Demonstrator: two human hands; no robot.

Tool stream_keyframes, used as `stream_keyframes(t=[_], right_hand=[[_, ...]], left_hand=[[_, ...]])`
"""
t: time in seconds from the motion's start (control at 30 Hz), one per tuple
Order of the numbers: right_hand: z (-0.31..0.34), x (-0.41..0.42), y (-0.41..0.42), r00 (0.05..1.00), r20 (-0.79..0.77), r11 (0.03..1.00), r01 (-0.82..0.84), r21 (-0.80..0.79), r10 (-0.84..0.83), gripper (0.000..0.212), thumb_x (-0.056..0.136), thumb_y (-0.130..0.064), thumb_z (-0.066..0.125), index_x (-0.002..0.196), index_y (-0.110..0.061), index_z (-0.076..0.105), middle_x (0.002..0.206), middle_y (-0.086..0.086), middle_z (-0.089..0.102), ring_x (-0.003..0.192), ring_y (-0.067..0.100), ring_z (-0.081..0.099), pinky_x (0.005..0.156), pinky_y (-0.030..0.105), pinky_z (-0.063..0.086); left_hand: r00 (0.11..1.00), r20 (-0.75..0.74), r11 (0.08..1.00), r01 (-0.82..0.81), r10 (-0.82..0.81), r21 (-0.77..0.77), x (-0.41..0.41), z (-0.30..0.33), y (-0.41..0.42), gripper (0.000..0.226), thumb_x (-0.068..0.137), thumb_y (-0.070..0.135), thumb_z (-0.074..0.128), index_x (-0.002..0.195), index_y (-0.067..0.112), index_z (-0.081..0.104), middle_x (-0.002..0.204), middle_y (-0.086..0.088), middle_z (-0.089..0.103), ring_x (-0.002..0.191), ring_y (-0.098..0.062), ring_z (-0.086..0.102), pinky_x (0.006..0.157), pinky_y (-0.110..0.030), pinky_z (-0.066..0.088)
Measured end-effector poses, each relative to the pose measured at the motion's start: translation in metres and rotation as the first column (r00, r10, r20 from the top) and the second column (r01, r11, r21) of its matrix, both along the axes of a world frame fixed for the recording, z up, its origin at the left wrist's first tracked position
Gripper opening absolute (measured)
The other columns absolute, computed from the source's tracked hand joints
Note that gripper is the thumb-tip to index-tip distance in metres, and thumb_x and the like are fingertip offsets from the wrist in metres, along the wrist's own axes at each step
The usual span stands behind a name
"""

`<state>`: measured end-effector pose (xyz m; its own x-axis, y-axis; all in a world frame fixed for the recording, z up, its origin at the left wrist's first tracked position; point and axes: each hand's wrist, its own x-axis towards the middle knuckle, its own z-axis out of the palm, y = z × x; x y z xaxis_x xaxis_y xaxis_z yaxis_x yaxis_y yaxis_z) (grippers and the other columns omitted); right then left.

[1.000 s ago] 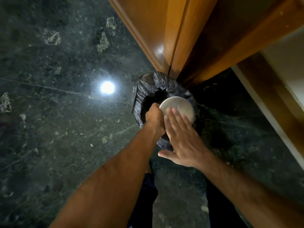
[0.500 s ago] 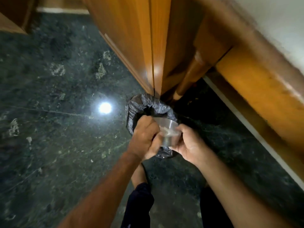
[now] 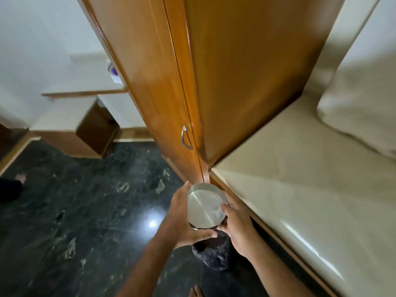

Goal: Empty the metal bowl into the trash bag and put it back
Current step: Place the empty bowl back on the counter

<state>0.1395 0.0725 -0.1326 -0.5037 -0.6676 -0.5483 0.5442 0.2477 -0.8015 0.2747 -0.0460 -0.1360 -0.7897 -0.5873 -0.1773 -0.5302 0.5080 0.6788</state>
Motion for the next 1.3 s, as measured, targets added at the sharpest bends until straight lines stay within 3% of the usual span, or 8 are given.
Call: stream_keyframes(t=[0.27,0.37,0.5,0.67,0.8,0.93,1.03,1.3], right_hand=[[0.108,-0.079,0.038,0.963,-0.265,0.999,-0.052,0.003,0.051,0.033,0.1,-0.02,0.045,0.131,-0.028,0.056,0.124,0.006,0.06,0.109,0.023,0.061,0.077,0.038,0.063],[0.126,-0.118,0.068,0.889,-0.396,0.969,-0.17,0.179,0.229,0.058,0.079,-0.033,0.053,0.137,-0.029,0.048,0.12,0.002,0.061,0.108,0.02,0.06,0.09,0.041,0.058],[0.13,-0.166,0.101,0.76,-0.463,0.878,-0.299,0.374,0.456,0.078,0.07,-0.026,0.078,0.135,-0.034,0.037,0.116,-0.003,0.056,0.109,0.016,0.057,0.087,0.032,0.053],[0.107,-0.196,0.121,0.675,-0.542,0.849,-0.259,0.461,0.5,0.1,0.048,-0.032,0.09,0.133,-0.027,0.037,0.122,-0.002,0.056,0.114,0.022,0.057,0.094,0.043,0.056],[0.092,-0.207,0.119,0.624,-0.546,0.805,-0.25,0.538,0.559,0.095,0.058,-0.017,0.092,0.135,-0.017,0.037,0.119,-0.005,0.049,0.11,0.016,0.052,0.073,0.018,0.049],[0.077,-0.213,0.109,0.574,-0.555,0.769,-0.23,0.596,0.602,0.096,0.058,-0.01,0.092,0.137,-0.012,0.036,0.126,0.002,0.049,0.113,0.02,0.05,0.081,0.026,0.044],[0.065,-0.216,0.103,0.558,-0.558,0.757,-0.217,0.617,0.615,0.094,0.062,-0.006,0.09,0.139,-0.009,0.035,0.132,0.004,0.048,0.119,0.019,0.049,0.082,0.019,0.037],[0.051,-0.225,0.095,0.489,-0.575,0.706,-0.128,0.696,0.655,0.079,0.066,-0.02,0.088,0.13,-0.01,0.042,0.127,0.008,0.056,0.115,0.025,0.057,0.081,0.022,0.039]], left_hand=[[0.983,-0.163,0.993,0.068,-0.083,-0.096,-0.087,0.094,0.022,0.14,0.053,0.065,0.091,0.158,0.026,0.008,0.163,0.005,0.021,0.137,-0.009,0.029,0.11,-0.031,0.039],[0.986,-0.132,0.992,0.096,-0.106,-0.081,-0.129,0.105,0.039,0.142,0.052,0.067,0.09,0.159,0.028,0.005,0.164,0.001,0.021,0.142,-0.018,0.031,0.109,-0.033,0.038],[0.982,-0.064,0.98,0.171,-0.178,-0.1,-0.178,0.107,0.061,0.14,0.054,0.066,0.091,0.159,0.022,0.01,0.162,0.001,0.027,0.146,-0.02,0.031,0.113,-0.034,0.037],[0.975,-0.023,0.975,0.22,-0.221,-0.03,-0.217,0.083,0.08,0.134,0.049,0.048,0.098,0.154,0.016,0.02,0.151,0.0,0.035,0.132,-0.013,0.036,0.102,-0.029,0.04],[0.959,0.048,0.959,0.28,-0.278,-0.047,-0.234,0.059,0.082,0.139,0.05,0.04,0.102,0.155,0.007,0.017,0.156,-0.011,0.031,0.142,-0.027,0.034,0.107,-0.034,0.041],[0.938,0.129,0.943,0.329,-0.321,-0.047,-0.245,0.05,0.073,0.144,0.054,0.038,0.102,0.158,0.004,0.008,0.161,-0.013,0.025,0.147,-0.031,0.028,0.114,-0.039,0.037],[0.926,0.163,0.936,0.349,-0.339,-0.037,-0.251,0.046,0.067,0.144,0.055,0.042,0.1,0.159,0.007,0.007,0.164,-0.011,0.022,0.15,-0.03,0.025,0.118,-0.04,0.035],[0.907,0.219,0.932,0.362,-0.361,0.038,-0.258,0.037,0.06,0.149,0.058,0.045,0.098,0.161,0.013,-0.005,0.17,-0.008,0.011,0.154,-0.028,0.018,0.123,-0.043,0.031]])
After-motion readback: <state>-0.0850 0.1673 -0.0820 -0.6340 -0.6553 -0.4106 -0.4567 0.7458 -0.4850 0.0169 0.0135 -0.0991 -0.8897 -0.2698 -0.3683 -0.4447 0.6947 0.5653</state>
